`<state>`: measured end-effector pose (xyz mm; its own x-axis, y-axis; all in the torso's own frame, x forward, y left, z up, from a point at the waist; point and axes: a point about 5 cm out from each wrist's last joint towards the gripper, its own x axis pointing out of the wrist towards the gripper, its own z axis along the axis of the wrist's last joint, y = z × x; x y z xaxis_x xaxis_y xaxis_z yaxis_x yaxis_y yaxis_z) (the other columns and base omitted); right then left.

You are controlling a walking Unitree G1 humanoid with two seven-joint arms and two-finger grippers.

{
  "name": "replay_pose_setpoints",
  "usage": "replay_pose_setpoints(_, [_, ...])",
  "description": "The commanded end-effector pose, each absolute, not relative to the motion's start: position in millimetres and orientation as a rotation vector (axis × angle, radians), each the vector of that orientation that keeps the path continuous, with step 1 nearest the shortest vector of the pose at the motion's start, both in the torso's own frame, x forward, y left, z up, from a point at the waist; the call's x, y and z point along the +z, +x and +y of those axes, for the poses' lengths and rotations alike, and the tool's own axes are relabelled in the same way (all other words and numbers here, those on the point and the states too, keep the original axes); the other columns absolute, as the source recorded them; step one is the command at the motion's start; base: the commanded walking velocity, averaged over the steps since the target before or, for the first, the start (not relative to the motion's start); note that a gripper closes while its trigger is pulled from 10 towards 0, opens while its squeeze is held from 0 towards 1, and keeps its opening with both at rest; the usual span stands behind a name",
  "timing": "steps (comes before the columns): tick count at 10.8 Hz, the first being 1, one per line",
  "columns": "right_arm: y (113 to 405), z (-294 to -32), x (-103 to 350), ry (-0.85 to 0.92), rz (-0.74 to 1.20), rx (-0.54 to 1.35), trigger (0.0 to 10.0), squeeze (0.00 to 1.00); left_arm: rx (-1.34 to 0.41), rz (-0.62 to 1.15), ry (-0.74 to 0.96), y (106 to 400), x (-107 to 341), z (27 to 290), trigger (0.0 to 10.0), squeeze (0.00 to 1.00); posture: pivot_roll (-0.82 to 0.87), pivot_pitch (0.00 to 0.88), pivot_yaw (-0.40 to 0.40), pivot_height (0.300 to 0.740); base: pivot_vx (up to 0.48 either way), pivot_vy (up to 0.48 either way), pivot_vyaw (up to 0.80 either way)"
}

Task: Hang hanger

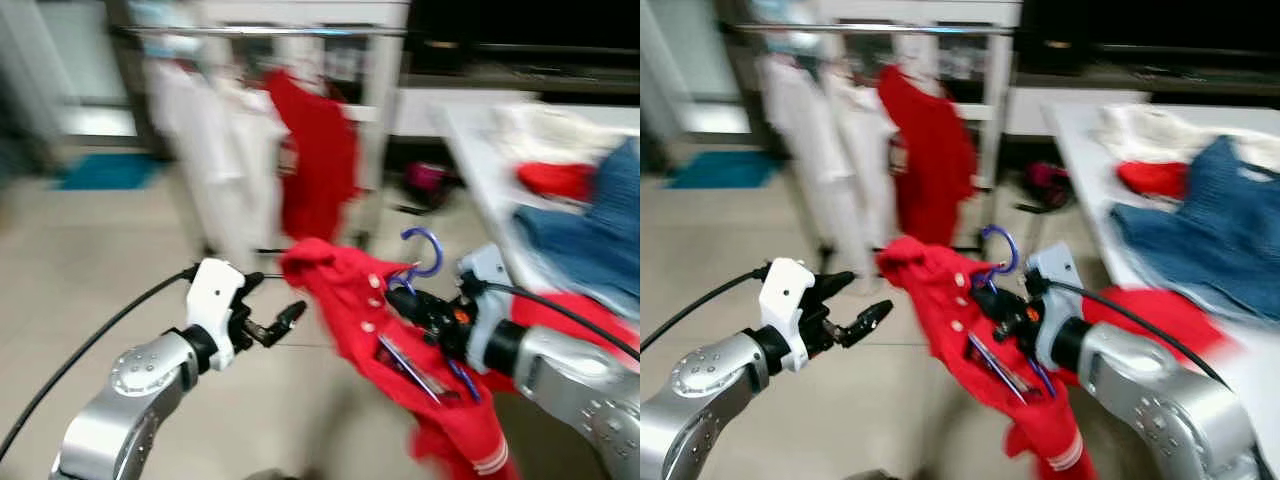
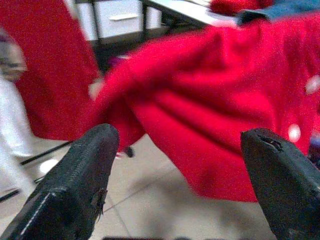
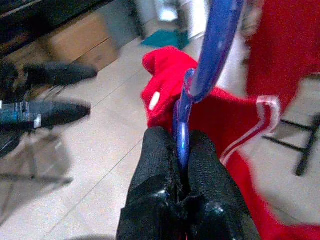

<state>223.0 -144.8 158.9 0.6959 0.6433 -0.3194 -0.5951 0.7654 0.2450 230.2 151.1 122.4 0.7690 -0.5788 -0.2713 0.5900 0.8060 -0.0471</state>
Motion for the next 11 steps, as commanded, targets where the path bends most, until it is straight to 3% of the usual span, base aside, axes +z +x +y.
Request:
replay_pose_setpoints(1, [230.2,-146.2,161.7,0.122,0.368,0.634,10.0,0.0,-0.636,0.265,0.048,232.7,125.4,149.1,10.0,0.0,-0.01,0.0,0.036,0.74,0.0,0.292,0.0])
replay_pose_setpoints(3, [243.9,-141.0,157.6,0.161,0.341,0.558,10.0,0.0,-0.599,0.255,0.076,238.7,127.2,151.4,10.0,0.0,0.0,0.0,0.039,0.74,0.0,0.0,0.0])
replay_pose_setpoints(5, [253.2,-123.8,161.4,0.161,0.329,0.611,10.0,0.0,-0.564,0.226,0.105,246.9,132.8,156.8,10.0,0.0,0.01,0.0,0.039,0.74,0.0,-0.36,0.0])
replay_pose_setpoints(9, [272.3,-114.4,162.8,0.127,0.283,0.593,10.0,0.0,-0.514,0.215,0.091,253.0,139.1,161.5,10.0,0.0,0.03,0.0,0.01,0.74,0.0,0.0,0.0])
replay_pose_setpoints(10, [275.9,-112.1,162.2,0.061,0.267,0.577,10.0,0.0,-0.498,0.209,0.076,256.3,137.9,163.6,10.0,0.27,0.01,0.0,0.015,0.74,0.0,0.0,0.0])
replay_pose_setpoints(11, [281.6,-108.5,163.8,-0.002,0.24,0.556,10.0,0.0,-0.507,0.198,0.043,259.6,138.5,162.3,10.0,1.0,0.01,0.0,0.019,0.74,0.0,0.0,0.0])
